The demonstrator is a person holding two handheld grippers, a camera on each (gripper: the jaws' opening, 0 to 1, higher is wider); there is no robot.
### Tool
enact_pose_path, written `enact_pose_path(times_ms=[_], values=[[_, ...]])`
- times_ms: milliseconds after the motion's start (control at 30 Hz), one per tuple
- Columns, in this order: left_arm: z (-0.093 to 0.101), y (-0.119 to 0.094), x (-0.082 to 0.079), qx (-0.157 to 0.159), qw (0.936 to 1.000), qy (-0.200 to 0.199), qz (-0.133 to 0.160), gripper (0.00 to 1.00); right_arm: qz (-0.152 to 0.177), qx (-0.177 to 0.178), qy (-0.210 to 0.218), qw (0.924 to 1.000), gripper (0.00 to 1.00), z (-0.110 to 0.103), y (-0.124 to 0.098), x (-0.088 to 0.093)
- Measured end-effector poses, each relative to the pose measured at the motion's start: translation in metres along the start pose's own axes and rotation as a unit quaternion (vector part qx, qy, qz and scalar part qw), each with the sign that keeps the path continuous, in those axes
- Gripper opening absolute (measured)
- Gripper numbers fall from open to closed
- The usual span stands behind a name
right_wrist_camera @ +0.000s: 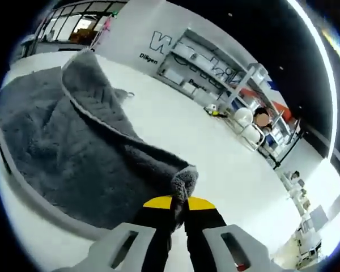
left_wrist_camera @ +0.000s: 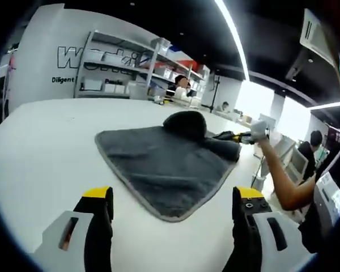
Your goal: Open the folded towel by lifting each exposed corner and separating the folded layers until the towel lies flat within the target outline without major curled edges
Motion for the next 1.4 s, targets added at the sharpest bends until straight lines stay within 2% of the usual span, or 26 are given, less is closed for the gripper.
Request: enact_pose_path(times_ms=[67,100,200,267,367,433,533,567,633,700,733,800,833,933,1033,1133,1267,1400], values=[[0.0,-0.002,0.001,-0.002,1.0,-0.003,0.0,0.89,-0.013,-0.011,0.003,0.9999,0.03,-0.006,0.003,0.007],[0.0,-0.002,0.002,-0.003,1.0,-0.004,-0.001,0.9,-0.004,-0.007,0.013,0.9999,0.03,-0.005,0.004,0.007],[-0.001,-0.004,0.006,-0.01,0.9998,-0.014,-0.008,0.97,-0.009,-0.012,0.036,0.9993,0.06,-0.001,0.005,0.009],[-0.002,-0.006,0.007,-0.016,0.9998,-0.012,-0.007,0.98,-0.015,-0.006,0.041,0.999,0.15,0.003,0.001,0.009],[-0.002,-0.008,0.008,-0.016,0.9997,-0.016,-0.004,0.98,-0.024,0.017,0.04,0.9988,0.39,0.015,-0.007,0.005],[-0.002,-0.009,0.009,-0.017,0.9997,-0.016,-0.004,0.98,-0.016,0.028,0.048,0.9983,0.45,0.023,-0.018,-0.003],[-0.002,-0.009,0.011,-0.019,0.9997,-0.015,-0.006,0.98,0.015,0.036,0.071,0.9967,0.58,0.028,-0.039,-0.023],[-0.001,-0.009,0.012,-0.019,0.9996,-0.017,-0.009,0.98,0.023,0.033,0.079,0.9961,0.62,0.026,-0.047,-0.031],[-0.002,-0.008,0.012,-0.019,0.9996,-0.016,-0.011,0.98,0.055,0.005,0.096,0.9939,0.66,0.014,-0.06,-0.05],[-0.002,-0.007,0.013,-0.018,0.9996,-0.017,-0.012,0.99,0.089,-0.037,0.099,0.9904,0.67,-0.001,-0.069,-0.067],[-0.002,-0.006,0.014,-0.016,0.9996,-0.017,-0.013,0.99,0.114,-0.065,0.11,0.9852,0.66,-0.013,-0.076,-0.08],[0.0,-0.005,0.014,-0.013,0.9997,-0.017,-0.014,0.99,0.152,-0.099,0.104,0.9778,0.66,-0.035,-0.088,-0.098],[0.0,-0.005,0.015,-0.011,0.9997,-0.017,-0.015,0.99,0.159,-0.11,0.098,0.9762,0.65,-0.045,-0.091,-0.105],[0.003,-0.005,0.016,-0.006,0.9997,-0.018,-0.018,0.99,0.167,-0.136,0.066,0.9744,0.67,-0.073,-0.094,-0.122],[0.005,-0.007,0.016,-0.005,0.9997,-0.015,-0.018,0.99,0.165,-0.167,0.058,0.9704,0.62,-0.098,-0.089,-0.133],[0.008,-0.011,0.015,-0.004,0.9998,-0.012,-0.018,0.99,0.161,-0.18,0.054,0.9689,0.58,-0.115,-0.08,-0.144],[0.011,-0.014,0.014,-0.007,0.9998,-0.01,-0.016,0.98,0.151,-0.173,0.039,0.9725,0.54,-0.129,-0.07,-0.15],[0.016,-0.015,0.012,0.0,0.9999,-0.006,-0.008,0.96,0.142,-0.166,0.023,0.9756,0.41,-0.139,-0.056,-0.155]])
Point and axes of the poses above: the point that each gripper's makers call its tool centre point, and the gripper's own axes: y roughly forward along the fingers, z roughly to its right, x roughly out of its underside, the point moved 8 cm from there along -y, roughly backward along the fingers, and after that the axes turned 13 degrees about x, right-handed, at the moved point
